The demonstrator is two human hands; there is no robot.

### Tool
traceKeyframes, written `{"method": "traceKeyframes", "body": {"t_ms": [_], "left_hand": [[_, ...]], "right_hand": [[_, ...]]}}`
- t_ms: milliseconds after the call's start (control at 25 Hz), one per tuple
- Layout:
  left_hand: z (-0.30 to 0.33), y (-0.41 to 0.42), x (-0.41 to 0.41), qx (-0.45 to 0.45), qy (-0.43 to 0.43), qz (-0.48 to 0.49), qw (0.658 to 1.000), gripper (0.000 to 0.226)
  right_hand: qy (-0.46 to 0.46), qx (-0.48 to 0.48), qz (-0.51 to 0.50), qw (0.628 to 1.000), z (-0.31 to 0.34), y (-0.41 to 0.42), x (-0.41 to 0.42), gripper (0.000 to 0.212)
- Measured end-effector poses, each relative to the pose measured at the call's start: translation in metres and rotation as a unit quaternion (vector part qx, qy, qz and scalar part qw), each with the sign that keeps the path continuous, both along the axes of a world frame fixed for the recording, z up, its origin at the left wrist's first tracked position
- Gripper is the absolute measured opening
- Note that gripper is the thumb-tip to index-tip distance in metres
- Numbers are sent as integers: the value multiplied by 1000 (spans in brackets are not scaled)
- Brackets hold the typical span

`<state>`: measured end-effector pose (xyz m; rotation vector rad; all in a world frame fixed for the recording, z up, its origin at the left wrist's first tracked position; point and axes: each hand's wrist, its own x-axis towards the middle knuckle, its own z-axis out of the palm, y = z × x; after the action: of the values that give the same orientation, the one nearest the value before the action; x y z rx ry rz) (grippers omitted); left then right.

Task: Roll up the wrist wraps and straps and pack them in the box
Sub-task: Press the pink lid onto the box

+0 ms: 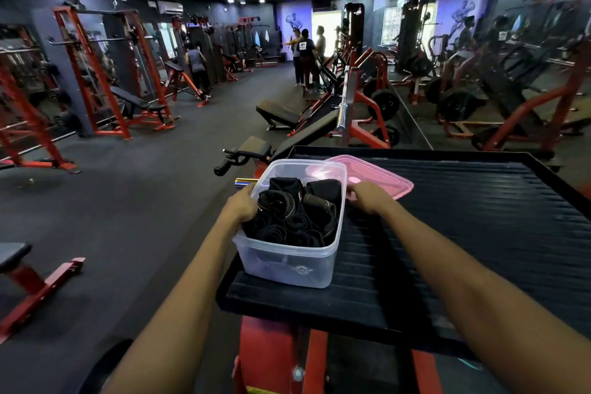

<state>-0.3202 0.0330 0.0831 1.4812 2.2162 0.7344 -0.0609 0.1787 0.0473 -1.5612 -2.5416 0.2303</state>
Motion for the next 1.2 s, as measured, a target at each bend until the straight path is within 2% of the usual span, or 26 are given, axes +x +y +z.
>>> {"method": "traceKeyframes", "body": {"t_ms": [160,240,400,520,600,640,720,800,880,960,1040,1080,1120,1200], "left_hand": [[-2,8,17,-7,1,15,1000,51],[-1,14,26,-7,5,18,1000,51],[-2,19,30,-3,3,34,999,49],[-1,15,34,17,-4,44,999,44],[2,17,35,10,-27,44,999,44],[4,16,37,-2,-32,47,998,45],[8,12,41,-9,-8,60,998,48],[19,6,52,53,10,86,995,48],[40,6,67,164,-41,95,981,45],[62,10,79,205,-148,106,962,52],[76,14,81,185,-307,98,928,55],[79,12,80,172,-387,77,903,51],[80,10,76,160,-412,59,895,47],[81,6,64,132,-341,52,929,42]], "right_hand": [[81,124,-97,984,20,-2,3,27],[89,170,-127,973,36,-4,3,30],[124,201,-86,968,68,-11,3,40],[50,267,-35,962,101,-24,0,48],[39,298,-6,954,125,-40,-8,54],[56,302,2,952,134,-48,-12,55],[166,303,-3,938,152,-66,-19,50],[311,283,-24,907,167,-78,-23,42],[408,214,-54,886,178,-87,-25,35],[513,89,-106,847,185,-87,-26,27],[611,-54,-162,773,181,-86,-23,25],[621,-105,-176,756,175,-88,-21,29],[612,-127,-183,759,164,-88,-18,30],[569,-142,-187,788,142,-94,-14,27]]}}
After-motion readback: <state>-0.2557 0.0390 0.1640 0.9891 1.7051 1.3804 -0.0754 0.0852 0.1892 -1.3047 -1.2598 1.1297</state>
